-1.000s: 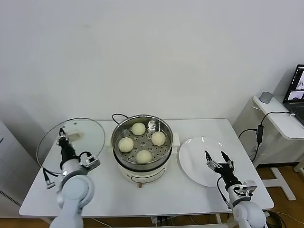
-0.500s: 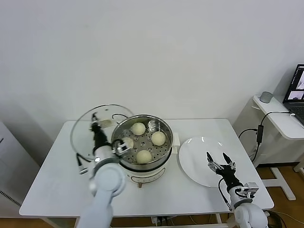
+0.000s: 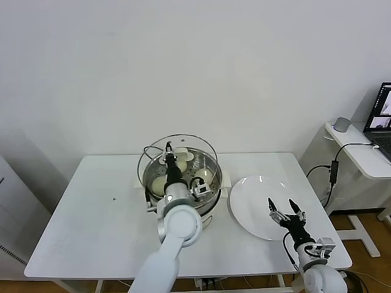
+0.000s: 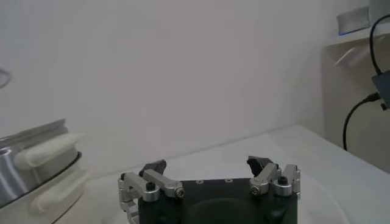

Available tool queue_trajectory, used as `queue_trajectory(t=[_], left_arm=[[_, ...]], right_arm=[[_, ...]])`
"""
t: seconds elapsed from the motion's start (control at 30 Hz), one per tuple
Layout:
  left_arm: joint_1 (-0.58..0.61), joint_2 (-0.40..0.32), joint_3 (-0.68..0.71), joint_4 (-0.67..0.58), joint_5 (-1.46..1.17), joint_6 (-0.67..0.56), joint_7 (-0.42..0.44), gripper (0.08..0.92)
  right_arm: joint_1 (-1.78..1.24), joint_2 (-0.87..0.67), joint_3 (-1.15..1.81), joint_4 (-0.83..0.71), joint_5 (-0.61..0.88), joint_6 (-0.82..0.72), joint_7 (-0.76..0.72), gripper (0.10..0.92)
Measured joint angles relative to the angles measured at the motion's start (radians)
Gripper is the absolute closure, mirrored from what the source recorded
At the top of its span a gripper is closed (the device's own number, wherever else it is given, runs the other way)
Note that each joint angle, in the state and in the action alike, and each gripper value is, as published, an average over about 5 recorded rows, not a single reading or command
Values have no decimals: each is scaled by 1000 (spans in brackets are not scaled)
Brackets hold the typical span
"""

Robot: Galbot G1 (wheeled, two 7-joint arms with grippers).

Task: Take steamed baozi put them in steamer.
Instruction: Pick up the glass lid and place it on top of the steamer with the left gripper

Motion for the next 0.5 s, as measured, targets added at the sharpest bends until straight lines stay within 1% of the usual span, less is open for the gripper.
queue_trajectory(t=[0.3,0.5], left_arm=[[-17,0,19,67,-13,0,-28,871],[-20,0,24,91,-18,0,-44,871]], right_arm=[[4,10,-2,-3,-11,-1,-2,203],[5,11,-2,-3,-14,-1,-3,203]])
